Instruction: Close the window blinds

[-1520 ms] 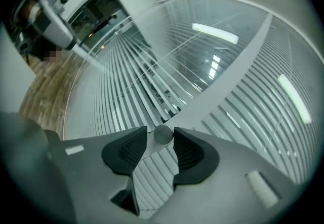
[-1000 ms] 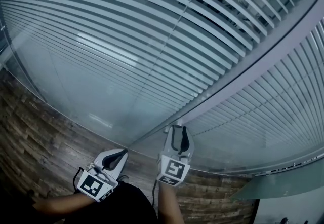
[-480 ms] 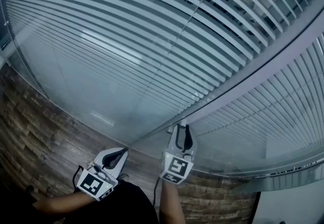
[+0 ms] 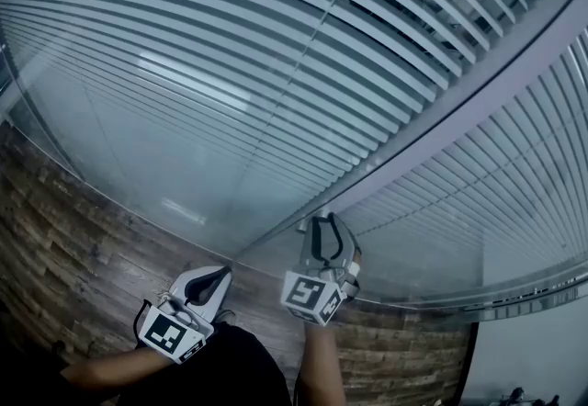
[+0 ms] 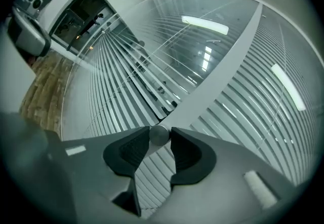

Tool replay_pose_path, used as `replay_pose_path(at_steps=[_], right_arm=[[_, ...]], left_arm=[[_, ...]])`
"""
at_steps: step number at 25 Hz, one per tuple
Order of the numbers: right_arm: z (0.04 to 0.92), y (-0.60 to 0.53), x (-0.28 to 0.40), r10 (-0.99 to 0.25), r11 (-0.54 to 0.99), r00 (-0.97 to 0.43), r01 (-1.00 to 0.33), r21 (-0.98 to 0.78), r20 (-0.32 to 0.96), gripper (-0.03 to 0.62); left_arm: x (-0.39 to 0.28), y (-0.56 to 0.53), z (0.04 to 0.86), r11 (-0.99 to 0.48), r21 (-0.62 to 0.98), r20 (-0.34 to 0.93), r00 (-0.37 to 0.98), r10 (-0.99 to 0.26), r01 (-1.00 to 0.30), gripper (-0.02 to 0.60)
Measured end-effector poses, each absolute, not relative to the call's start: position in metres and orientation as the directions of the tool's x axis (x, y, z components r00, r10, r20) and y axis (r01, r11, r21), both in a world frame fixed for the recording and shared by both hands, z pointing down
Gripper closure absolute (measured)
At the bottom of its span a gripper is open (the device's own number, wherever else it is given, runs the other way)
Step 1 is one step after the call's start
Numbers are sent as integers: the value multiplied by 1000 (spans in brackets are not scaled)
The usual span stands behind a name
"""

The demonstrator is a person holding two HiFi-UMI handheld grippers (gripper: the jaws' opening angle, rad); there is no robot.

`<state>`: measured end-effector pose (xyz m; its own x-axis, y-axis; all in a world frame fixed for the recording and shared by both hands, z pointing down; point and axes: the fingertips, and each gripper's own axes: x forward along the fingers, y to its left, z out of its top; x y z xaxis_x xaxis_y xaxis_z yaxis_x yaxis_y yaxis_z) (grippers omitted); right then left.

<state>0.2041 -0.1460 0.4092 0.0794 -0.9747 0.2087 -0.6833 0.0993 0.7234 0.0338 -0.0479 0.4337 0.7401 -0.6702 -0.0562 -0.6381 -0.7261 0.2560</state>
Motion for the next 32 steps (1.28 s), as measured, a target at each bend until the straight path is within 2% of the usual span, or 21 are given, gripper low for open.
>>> replay_pose_path(at_steps=[4, 9, 12, 15, 21, 26, 29, 32], right_arm=[[396, -141, 201, -989, 61, 36, -791, 609, 145, 447], [393, -136, 204, -995, 12, 20, -948, 318, 97, 436], [400, -138, 204, -994, 4, 13, -989, 150, 110, 433], [396, -138, 210, -995, -21, 27, -998, 61, 99, 433], [405, -145, 215, -993, -53, 56, -998, 23, 105, 465], [410, -145, 210, -986, -87, 92, -995, 41, 136, 465], [412, -144, 211, -982, -94, 110, -990, 109, 151, 467], [408, -143, 210, -980, -74, 120, -961, 268, 159, 467]], left_arm=[[39, -46, 431, -721, 262, -59, 735, -676, -642, 583], [42, -41, 435, -696, 271, -43, 714, -699, -665, 583], [48, -33, 437, -688, 262, -51, 702, -710, -677, 583], [56, -24, 437, -693, 249, -55, 705, -707, -677, 583], [38, -33, 450, -674, 264, -30, 693, -720, -689, 583], [30, -44, 436, -713, 255, -45, 729, -683, -653, 583], [36, -45, 434, -772, 216, -44, 784, -619, -598, 583], [33, -48, 435, -796, 223, -31, 812, -582, -562, 583]])
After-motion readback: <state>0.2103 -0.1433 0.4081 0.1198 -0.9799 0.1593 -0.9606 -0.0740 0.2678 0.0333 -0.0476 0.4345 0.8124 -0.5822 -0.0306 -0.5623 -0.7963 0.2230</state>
